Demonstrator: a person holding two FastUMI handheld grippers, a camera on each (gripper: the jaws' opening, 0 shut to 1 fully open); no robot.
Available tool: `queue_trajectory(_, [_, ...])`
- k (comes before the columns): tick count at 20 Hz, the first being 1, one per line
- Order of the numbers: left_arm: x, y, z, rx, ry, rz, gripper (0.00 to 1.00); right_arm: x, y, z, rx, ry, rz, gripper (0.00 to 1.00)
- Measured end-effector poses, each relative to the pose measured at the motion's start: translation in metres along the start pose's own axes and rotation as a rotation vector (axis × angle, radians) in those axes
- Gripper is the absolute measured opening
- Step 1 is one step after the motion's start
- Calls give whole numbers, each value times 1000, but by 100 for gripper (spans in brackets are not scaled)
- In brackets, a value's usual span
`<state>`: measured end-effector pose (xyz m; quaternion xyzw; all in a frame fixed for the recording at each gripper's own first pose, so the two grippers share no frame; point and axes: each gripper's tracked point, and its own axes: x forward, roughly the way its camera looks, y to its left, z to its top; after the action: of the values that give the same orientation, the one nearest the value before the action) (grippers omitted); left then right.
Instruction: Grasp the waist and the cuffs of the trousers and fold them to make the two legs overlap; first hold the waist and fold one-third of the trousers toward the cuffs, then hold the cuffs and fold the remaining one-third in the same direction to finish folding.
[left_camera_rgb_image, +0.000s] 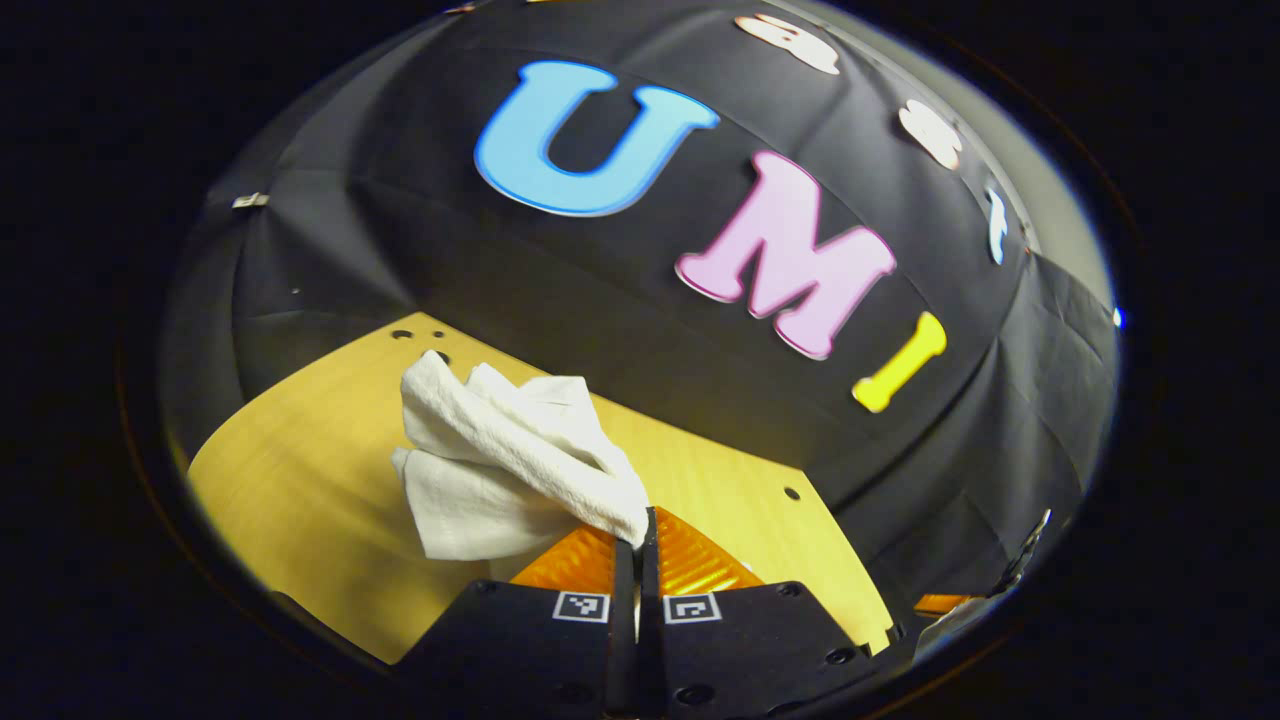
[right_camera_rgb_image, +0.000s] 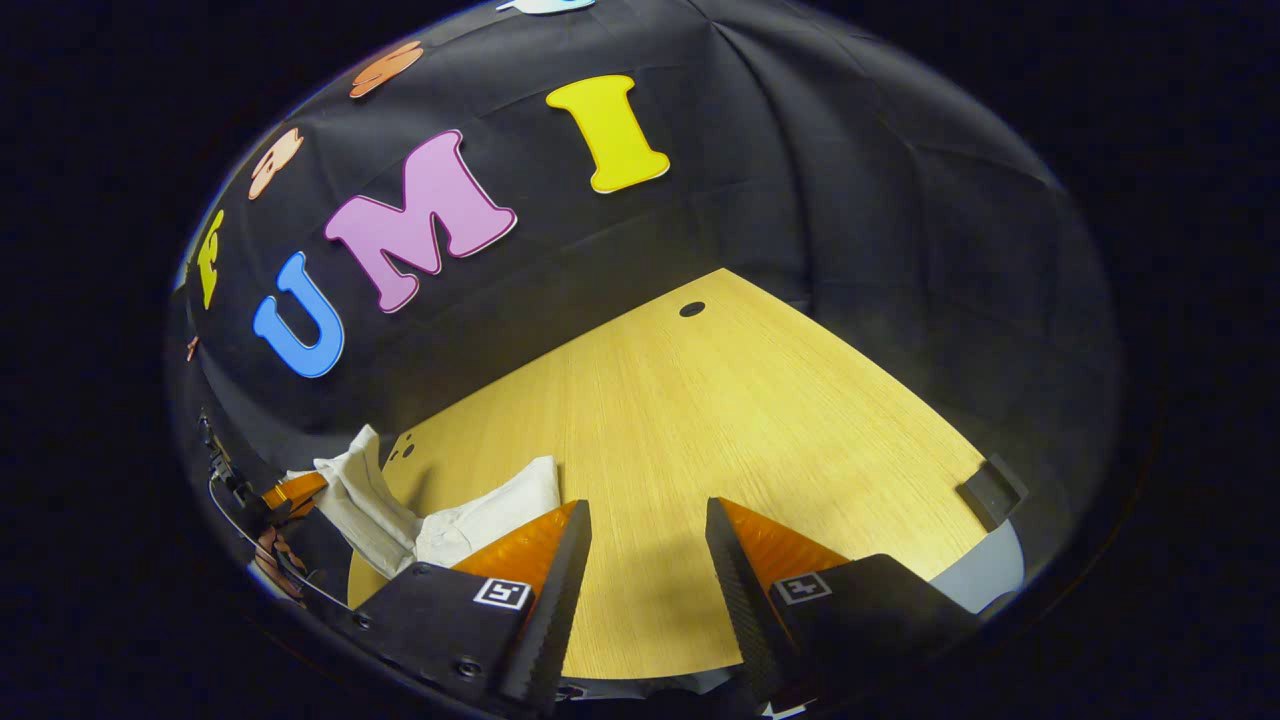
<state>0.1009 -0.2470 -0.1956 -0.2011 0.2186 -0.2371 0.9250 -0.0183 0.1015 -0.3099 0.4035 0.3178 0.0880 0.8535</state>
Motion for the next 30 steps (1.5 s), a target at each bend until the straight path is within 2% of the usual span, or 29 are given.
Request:
queue_trajectory(4, [18, -57, -62, 133, 142, -66, 7, 1, -19, 8, 11, -1, 2, 73])
queue_trajectory(7, [19, -95, -124, 187, 301, -133, 12, 4, -29, 12, 19, 3, 7, 73])
queue_trajectory(10, [18, -124, -170, 220, 415, -202, 61, 8, -36, 15, 25, 9, 18, 73])
queue_trajectory(12, [9, -144, -184, 199, 446, -263, 74, 11, -37, 16, 23, 15, 35, 73])
queue_trajectory(14, [-2, -167, -188, 143, 454, -340, 81, 16, -36, 14, 12, 28, 53, 73])
queue_trajectory(16, [-10, -177, -183, 102, 438, -372, 86, 21, -31, 13, 4, 43, 78, 73])
queue_trajectory(21, [-16, -155, -158, -32, 382, -288, 87, 29, 3, 5, -53, 94, 186, 73])
queue_trajectory(24, [-29, -130, -138, -100, 323, -191, 87, 30, 46, 0, -99, 112, 288, 73])
queue_trajectory(30, [-72, -70, -105, -158, 193, -22, 87, 22, 131, -24, -194, 193, 464, 74])
